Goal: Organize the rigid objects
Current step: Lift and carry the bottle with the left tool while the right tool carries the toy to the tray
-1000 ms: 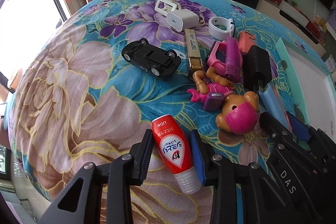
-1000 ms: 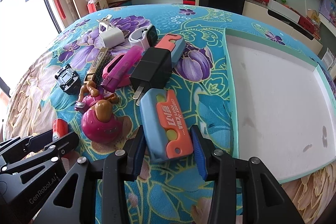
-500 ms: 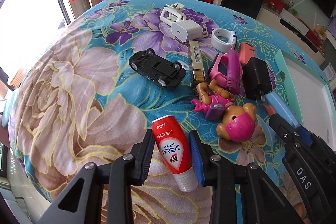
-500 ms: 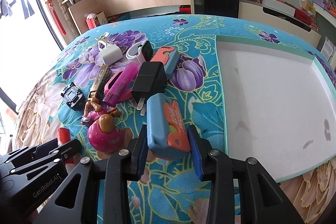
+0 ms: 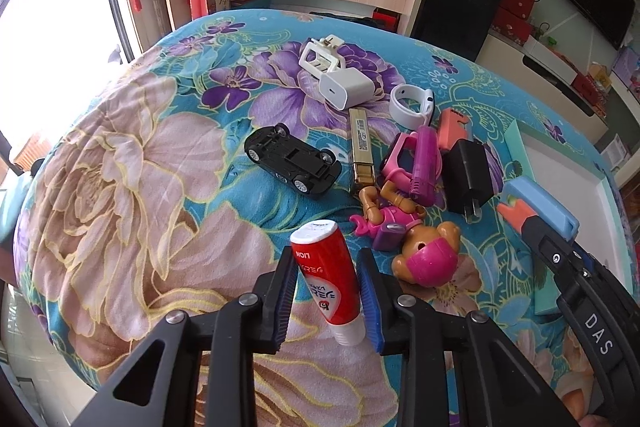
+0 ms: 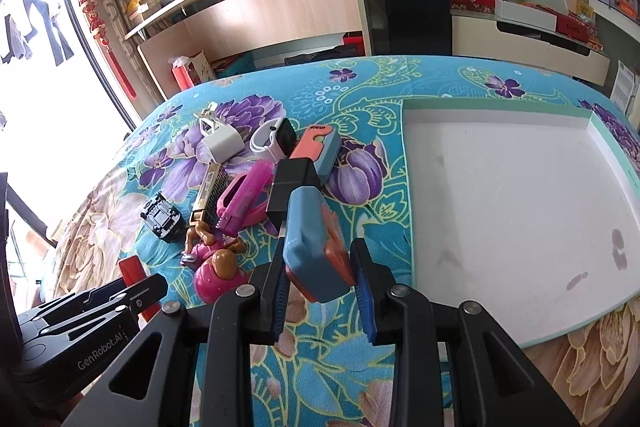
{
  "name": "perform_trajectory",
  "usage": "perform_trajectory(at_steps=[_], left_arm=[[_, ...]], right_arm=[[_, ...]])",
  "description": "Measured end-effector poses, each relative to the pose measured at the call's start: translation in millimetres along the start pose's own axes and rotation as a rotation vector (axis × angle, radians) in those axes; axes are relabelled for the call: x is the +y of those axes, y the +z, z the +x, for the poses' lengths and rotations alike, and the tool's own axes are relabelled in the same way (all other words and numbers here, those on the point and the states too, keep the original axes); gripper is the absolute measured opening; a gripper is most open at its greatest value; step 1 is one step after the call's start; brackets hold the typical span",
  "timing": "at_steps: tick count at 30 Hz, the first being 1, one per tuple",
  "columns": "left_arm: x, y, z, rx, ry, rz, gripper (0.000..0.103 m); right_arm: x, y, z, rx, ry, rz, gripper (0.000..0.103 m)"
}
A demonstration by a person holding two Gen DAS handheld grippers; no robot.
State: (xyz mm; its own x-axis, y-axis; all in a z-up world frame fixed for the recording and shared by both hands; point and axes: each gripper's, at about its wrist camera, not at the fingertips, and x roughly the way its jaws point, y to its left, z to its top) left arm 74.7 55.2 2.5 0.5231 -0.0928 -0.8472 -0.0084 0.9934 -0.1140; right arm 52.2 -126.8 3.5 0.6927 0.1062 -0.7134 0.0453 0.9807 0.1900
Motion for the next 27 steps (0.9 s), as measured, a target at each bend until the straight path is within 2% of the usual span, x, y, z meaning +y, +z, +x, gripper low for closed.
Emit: perform_trajectory(at_steps=[9,21,27], left_arm=[[-2,4,-14,-0.043,-0.011,0.002,0.025],[-9,8,-29,-0.086,-0.034,0.016,0.025],[-31,20,-37,-0.095,-0.032,0.067,0.025]], right_arm=[[-1,5,-8,-0.03,0.012,0.011,0.03],[-8,18,-29,-0.1,0.006,0.024,0.03],[-21,34,-43,-0.138,0.002,0.042,0.03]])
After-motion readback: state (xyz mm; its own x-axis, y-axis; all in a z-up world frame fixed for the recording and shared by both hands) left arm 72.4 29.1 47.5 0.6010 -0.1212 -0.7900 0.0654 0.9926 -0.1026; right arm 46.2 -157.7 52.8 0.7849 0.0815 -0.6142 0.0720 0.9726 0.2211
